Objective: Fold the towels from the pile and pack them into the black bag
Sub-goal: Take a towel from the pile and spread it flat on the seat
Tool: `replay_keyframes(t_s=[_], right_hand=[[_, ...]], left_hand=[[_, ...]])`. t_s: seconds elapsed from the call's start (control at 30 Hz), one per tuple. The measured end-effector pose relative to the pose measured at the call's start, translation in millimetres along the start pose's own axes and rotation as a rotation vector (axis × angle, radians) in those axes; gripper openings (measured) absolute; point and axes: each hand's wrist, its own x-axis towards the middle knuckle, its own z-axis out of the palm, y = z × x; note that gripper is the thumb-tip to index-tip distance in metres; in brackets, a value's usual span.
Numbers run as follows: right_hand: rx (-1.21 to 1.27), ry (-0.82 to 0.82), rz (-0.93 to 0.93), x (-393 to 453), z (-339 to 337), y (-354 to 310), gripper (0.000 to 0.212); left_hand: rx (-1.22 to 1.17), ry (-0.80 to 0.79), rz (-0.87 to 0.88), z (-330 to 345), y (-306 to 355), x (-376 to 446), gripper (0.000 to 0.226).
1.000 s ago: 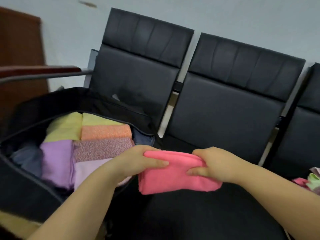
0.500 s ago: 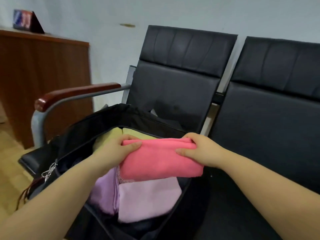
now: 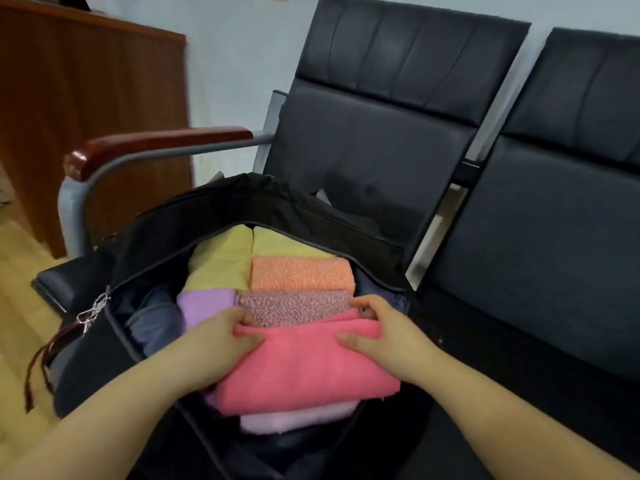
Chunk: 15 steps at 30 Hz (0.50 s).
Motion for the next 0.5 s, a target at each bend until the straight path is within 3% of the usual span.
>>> replay_keyframes(t_s=[0.13, 0.23, 0.33, 0.4, 0.43, 0.47, 0.5], right_hand=[[0.003, 0.111, 0.001, -15, 15, 8, 0.066], [-0.054, 0.077, 0.014, -22, 11, 6, 0.072], [-0.342, 0.068, 0.021, -32, 3, 6, 0.071], [-0.561, 0.04, -0.009, -40, -2, 12, 0.077], [-0.601, 0.041, -0.044, -44, -3, 17, 0.09], [-0.617, 0.05, -0.07, -46, -3, 21, 0.103], [-0.634, 0.072, -0.091, -45, -3, 26, 0.11]], left_hand=[[0.222, -0.013, 0.061, 5, 5, -14, 0.006], [0.256, -0.084, 0.103, 4, 8, -17, 0.008], [0.351, -0.088, 0.094, -1, 10, -18, 0.012], [0.527, 0.176, 0.315, 6, 11, -17, 0.028], [0.507, 0.214, 0.462, 11, 18, -21, 0.039], [0.484, 0.189, 0.596, 20, 29, -26, 0.051], [0.487, 0.068, 0.658, 29, 41, -32, 0.058]])
